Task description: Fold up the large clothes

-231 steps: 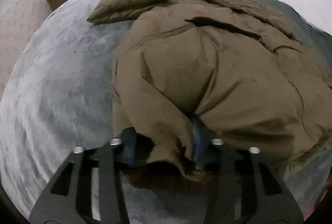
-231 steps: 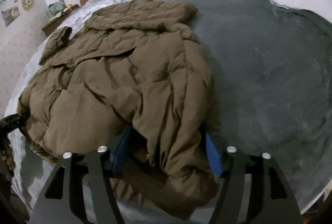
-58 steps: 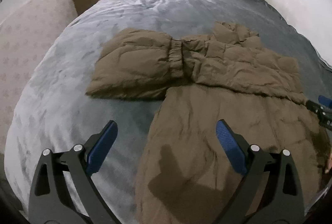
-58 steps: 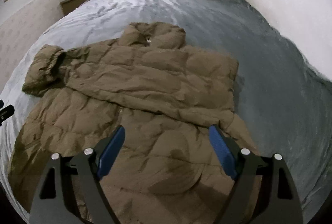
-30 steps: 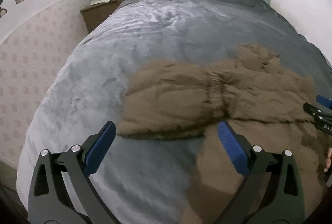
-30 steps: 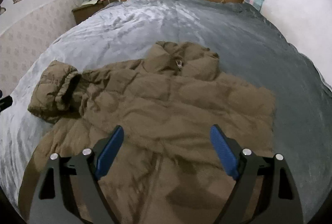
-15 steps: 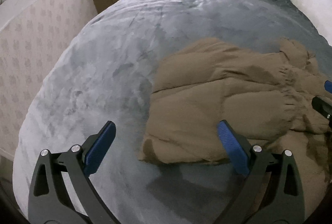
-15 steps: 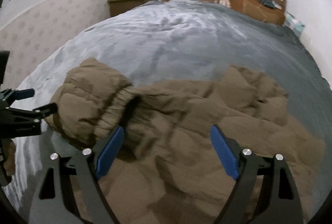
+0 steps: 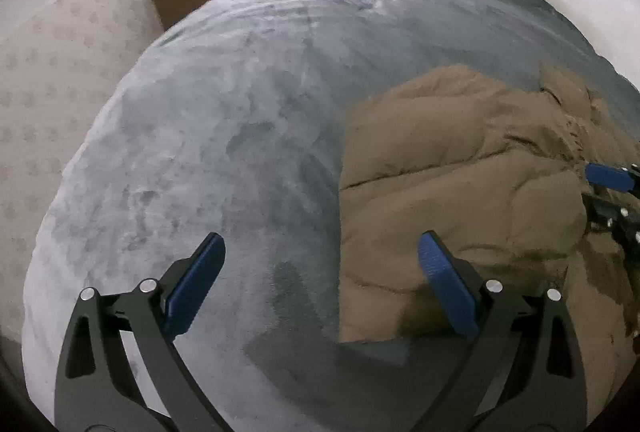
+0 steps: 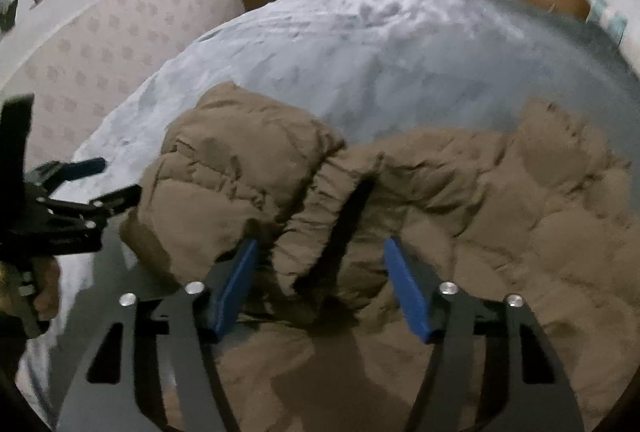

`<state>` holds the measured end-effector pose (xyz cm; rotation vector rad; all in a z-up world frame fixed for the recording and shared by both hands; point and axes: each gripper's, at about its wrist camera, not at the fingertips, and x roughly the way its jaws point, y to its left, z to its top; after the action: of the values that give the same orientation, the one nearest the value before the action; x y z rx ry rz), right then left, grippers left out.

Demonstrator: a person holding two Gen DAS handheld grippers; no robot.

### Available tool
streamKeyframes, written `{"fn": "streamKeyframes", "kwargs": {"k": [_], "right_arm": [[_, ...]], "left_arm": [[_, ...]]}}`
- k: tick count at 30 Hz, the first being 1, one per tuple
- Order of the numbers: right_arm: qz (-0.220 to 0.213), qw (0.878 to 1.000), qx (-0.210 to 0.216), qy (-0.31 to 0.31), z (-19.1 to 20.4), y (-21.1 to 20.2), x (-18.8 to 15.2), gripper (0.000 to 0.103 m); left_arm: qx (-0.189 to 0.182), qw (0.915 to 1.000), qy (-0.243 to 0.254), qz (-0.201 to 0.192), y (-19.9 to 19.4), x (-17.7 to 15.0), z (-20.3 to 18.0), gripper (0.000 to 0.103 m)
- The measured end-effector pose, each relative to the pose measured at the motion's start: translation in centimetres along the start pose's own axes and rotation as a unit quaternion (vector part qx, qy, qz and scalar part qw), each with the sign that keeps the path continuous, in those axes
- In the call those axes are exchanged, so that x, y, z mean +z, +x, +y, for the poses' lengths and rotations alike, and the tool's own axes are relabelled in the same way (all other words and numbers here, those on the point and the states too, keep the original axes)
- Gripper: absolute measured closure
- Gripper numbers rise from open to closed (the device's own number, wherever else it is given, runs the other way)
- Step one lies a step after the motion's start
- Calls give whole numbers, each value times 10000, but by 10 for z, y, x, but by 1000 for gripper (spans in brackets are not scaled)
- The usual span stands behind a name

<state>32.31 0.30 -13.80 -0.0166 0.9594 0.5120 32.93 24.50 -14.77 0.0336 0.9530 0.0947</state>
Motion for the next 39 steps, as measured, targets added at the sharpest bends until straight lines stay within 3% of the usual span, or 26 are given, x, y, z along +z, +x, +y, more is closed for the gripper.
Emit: {"fn": "streamKeyframes", "kwargs": {"k": [1,3,5,6,8,9,18,25,29,39], "right_arm": [[51,10000,42,17,1,2,0,39],[102,9999,97,-41,6,5,1,51],[226,9996,144,-119,12,11,2,75],[240,9995,99,-164,14,12,2,77],[190,9987,-176,-429,23,8,2,93],[132,9976,-333,-598,28,2,3,96],[-344,9908,-849,-997,26,-65,16,99],[-673,9714,-1979,-1123,-15,-119,13,99],[-641,9566,-2658,-1011,-64,-144,-1,99],[9,9255,-3775,-322,-215,-180,-67,102]], "left_arm": [[4,10000,37,41,2,-1,2,7],[17,9999,92,117,5,-4,6,7],[11,9998,112,141,5,-5,7,7],[46,9998,112,147,4,-6,7,7],[104,9998,91,155,2,-5,9,7],[105,9998,57,144,-1,-4,10,7],[137,9999,46,-45,-31,1,-3,7],[-9,9988,257,-406,-60,9,-31,7],[-17,9980,444,-452,-66,13,-57,7],[-297,9933,982,-532,-61,24,-138,7]]}}
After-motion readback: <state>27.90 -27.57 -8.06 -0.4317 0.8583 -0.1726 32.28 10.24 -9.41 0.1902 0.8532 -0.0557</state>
